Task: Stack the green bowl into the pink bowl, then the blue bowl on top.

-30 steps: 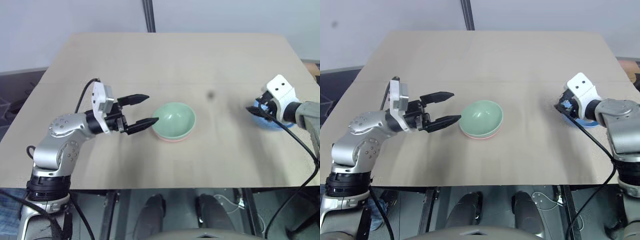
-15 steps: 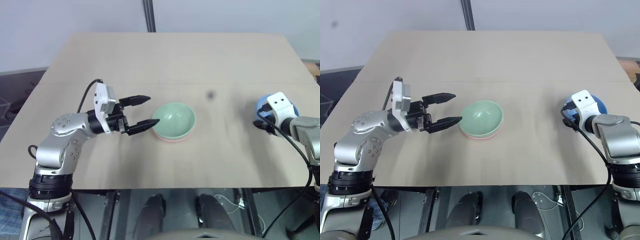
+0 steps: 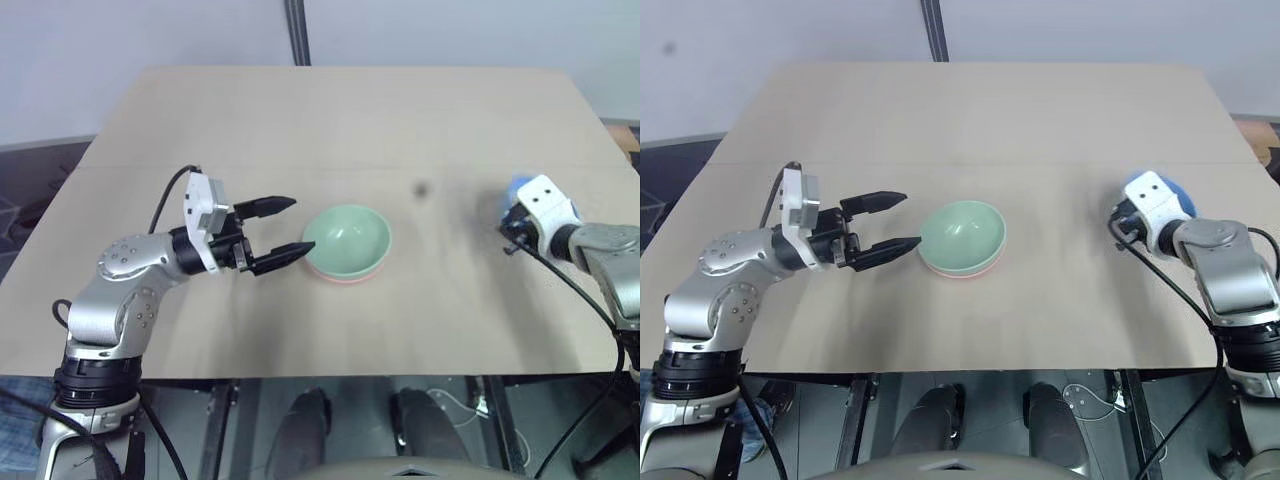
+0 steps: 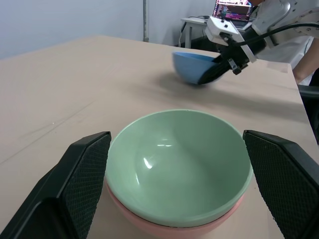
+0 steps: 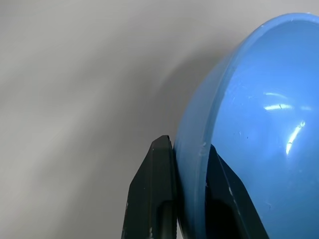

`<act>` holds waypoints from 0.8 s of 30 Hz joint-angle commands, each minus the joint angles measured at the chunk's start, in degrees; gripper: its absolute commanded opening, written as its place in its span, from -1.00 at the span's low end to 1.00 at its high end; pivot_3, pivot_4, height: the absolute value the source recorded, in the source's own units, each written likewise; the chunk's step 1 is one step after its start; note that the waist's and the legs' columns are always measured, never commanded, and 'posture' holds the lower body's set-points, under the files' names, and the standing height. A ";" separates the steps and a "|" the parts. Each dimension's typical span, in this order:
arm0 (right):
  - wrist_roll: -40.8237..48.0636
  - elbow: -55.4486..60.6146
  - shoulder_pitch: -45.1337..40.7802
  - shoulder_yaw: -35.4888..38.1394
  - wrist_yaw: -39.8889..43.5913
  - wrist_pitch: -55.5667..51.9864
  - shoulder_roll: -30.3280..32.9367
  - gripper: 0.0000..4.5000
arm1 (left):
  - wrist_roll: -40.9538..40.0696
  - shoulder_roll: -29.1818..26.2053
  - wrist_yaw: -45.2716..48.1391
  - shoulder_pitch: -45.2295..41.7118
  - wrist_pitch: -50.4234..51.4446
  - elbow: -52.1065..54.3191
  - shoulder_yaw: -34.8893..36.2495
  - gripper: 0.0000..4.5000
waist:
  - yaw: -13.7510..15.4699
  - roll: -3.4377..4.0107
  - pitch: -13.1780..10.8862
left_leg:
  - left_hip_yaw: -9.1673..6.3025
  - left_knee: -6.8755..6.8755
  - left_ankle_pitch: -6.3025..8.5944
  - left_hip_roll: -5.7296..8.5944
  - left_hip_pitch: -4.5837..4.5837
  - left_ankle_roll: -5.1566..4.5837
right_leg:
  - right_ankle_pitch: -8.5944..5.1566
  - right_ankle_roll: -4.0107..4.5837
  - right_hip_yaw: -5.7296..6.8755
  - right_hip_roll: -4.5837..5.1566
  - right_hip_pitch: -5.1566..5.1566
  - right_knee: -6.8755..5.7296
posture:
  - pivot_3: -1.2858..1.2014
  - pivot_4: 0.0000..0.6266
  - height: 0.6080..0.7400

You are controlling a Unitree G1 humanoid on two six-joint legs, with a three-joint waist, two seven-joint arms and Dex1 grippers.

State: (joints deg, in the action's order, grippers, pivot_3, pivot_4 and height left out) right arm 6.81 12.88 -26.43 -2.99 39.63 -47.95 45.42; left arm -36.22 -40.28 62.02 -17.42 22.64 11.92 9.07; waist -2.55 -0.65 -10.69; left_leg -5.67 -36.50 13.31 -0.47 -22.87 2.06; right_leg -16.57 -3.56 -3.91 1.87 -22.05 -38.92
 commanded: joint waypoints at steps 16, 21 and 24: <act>-1.25 9.34 -15.89 -18.90 19.95 21.24 -4.24 -0.98 | -0.84 -2.17 -1.54 5.81 -0.35 4.35 6.00 1.00 | 0.14 0.00 -0.01 | -0.08 -0.03 0.00 0.00 -0.01 0.00 | 0.00 0.00 0.08 0.02 0.00 0.01 | 0.03 -0.52 1.00; -1.18 11.32 -19.27 -21.04 22.52 20.70 -6.23 -0.98 | -0.67 -2.56 -1.81 7.70 -0.56 4.62 6.93 1.00 | 0.16 0.00 -0.01 | -0.11 -0.03 0.00 0.00 -0.02 0.00 | 0.00 0.00 0.09 0.03 0.00 0.02 | 0.03 -0.52 1.00; -1.40 11.49 -19.75 -21.53 22.97 20.61 -7.47 -0.98 | -0.61 -2.59 -1.99 8.79 -0.83 5.07 7.21 1.00 | 0.19 0.00 -0.01 | -0.14 -0.03 0.00 0.00 -0.03 0.00 | 0.00 0.01 0.13 0.04 0.01 0.02 | 0.03 -0.52 1.00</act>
State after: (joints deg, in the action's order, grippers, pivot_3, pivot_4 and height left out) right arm 5.48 22.14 -44.97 -24.70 62.25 -28.28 38.20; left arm -36.22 -42.02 60.04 -8.90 22.77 14.69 14.32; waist -2.36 -0.65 -10.71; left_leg -5.81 -36.52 13.31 -0.46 -22.90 2.06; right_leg -16.57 -3.55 -3.79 1.91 -22.05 -38.90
